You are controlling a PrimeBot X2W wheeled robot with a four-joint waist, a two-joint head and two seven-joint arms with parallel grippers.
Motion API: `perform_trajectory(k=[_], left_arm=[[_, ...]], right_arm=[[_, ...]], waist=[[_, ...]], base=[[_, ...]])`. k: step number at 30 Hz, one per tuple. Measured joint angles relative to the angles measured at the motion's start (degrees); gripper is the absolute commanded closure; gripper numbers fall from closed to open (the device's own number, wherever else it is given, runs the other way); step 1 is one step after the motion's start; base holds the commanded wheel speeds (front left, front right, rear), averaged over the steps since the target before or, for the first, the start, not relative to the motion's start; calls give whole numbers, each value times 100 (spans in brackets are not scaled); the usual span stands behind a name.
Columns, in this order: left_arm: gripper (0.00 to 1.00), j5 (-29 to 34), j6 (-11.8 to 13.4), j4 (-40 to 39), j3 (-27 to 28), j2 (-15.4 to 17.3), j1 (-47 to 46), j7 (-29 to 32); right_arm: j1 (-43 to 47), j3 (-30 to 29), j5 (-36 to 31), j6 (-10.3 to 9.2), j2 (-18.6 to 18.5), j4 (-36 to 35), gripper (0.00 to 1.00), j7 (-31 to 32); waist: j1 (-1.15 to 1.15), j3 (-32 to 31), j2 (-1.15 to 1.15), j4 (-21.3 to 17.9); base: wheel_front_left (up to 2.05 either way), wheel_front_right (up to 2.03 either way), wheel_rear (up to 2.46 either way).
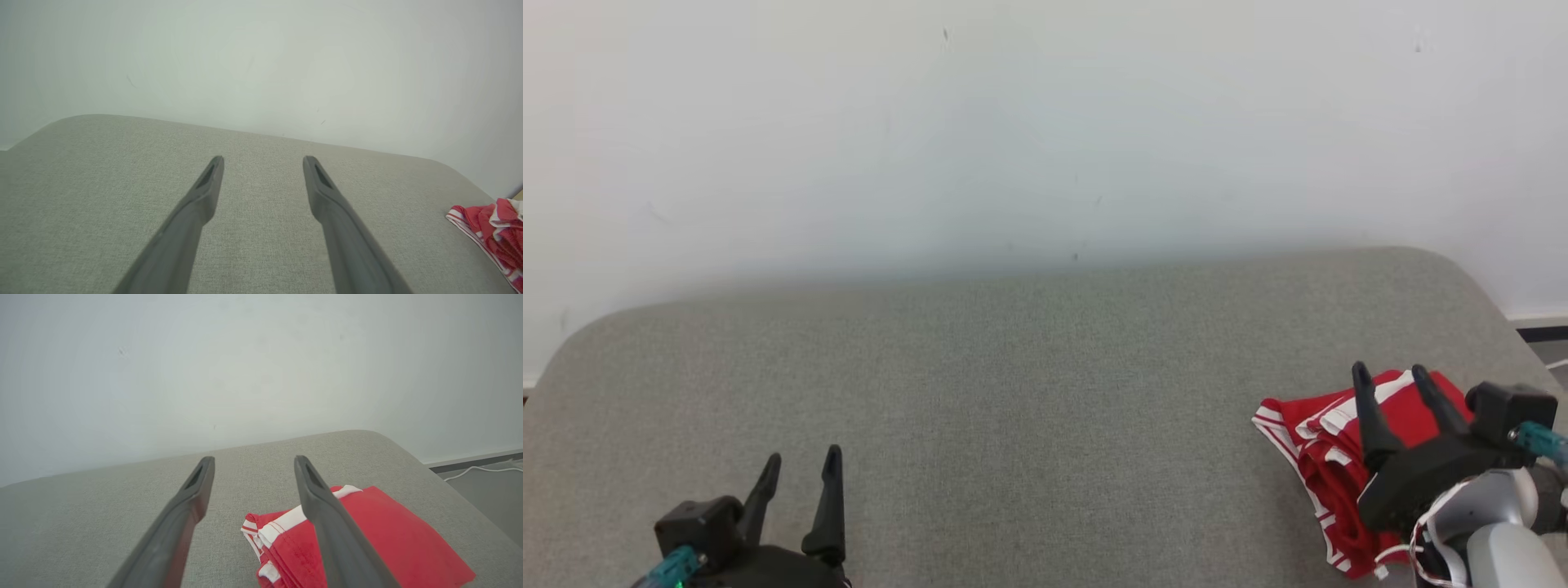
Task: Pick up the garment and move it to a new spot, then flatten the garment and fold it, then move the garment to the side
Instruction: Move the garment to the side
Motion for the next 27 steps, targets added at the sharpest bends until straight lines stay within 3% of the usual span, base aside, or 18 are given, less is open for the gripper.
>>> perform_trajectory(k=[9,17,27], left_arm=[[0,56,3,-58,129,-81,325,-57],[0,66,4,82,378,-93,424,-74],[0,123,4,81,432,-135,423,-73]], right_arm=[[305,829,274,40,-12,-162,0,-181],[312,1299,657,-210,-19,-3,0,-264],[343,1351,823,-448,-22,31,0,-325]], waist=[[0,-164,0,221],[1,-110,0,376],[1,-61,0,372]], base=[[0,0,0],[0,0,0],[0,0,0]])
